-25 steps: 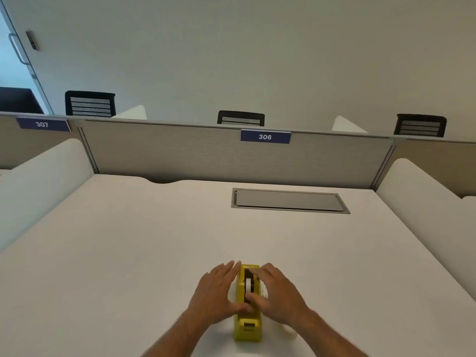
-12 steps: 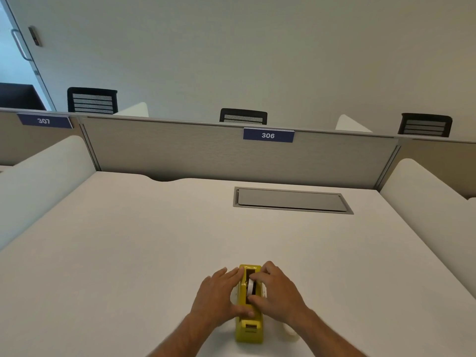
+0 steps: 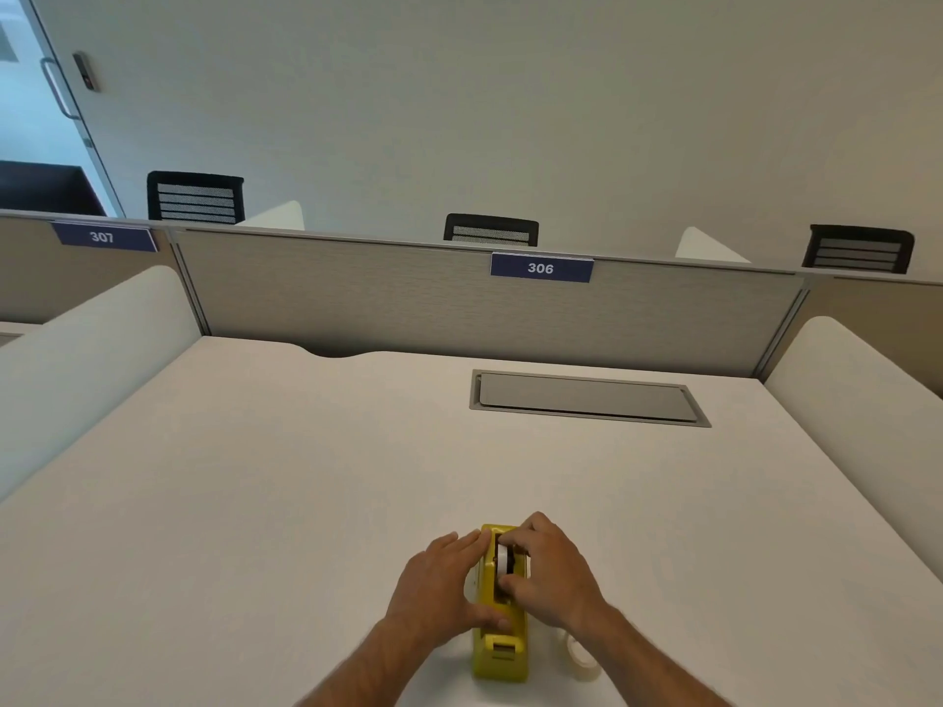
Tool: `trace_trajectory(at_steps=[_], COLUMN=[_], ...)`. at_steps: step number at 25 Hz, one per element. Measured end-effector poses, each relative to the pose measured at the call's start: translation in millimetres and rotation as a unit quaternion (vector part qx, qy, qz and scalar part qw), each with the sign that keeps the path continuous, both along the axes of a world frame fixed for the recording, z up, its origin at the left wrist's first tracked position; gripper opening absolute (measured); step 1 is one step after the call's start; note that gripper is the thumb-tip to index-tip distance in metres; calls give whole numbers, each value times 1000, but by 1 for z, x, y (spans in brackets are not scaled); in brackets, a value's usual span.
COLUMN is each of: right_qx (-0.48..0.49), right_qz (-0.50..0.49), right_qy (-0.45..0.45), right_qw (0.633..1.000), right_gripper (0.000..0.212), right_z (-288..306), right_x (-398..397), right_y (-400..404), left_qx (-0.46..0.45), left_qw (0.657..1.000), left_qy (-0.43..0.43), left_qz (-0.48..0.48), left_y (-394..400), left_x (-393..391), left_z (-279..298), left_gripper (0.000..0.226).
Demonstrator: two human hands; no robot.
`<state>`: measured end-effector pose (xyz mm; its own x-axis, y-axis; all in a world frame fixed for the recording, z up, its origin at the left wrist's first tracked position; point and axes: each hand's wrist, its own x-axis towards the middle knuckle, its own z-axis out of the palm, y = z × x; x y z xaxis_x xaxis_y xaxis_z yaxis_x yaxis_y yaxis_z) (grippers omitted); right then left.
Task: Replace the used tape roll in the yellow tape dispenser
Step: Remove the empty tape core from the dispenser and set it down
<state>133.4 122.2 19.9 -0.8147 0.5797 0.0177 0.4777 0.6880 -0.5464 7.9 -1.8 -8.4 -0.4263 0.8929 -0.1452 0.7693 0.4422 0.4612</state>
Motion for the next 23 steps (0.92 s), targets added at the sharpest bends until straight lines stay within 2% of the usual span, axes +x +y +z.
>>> trace_trajectory(at_steps=[18, 21, 23], right_qx=[1, -8, -18], right_qz=[4, -8, -9], right_qy=[29, 26, 25], right_qw=[1000, 1000, 999], right_gripper=[41, 38, 38], right_z=[-1, 2, 6], right_x=[2, 2, 3], right_y=[7, 9, 11], left_qx=[16, 36, 75], left_qw=[999, 994, 987], left_qy=[-47, -92, -121], left_qz=[18, 46, 70], left_y=[-1, -3, -6], left_x=[4, 5, 6], left_z=[2, 4, 7], left_gripper=[113, 105, 90])
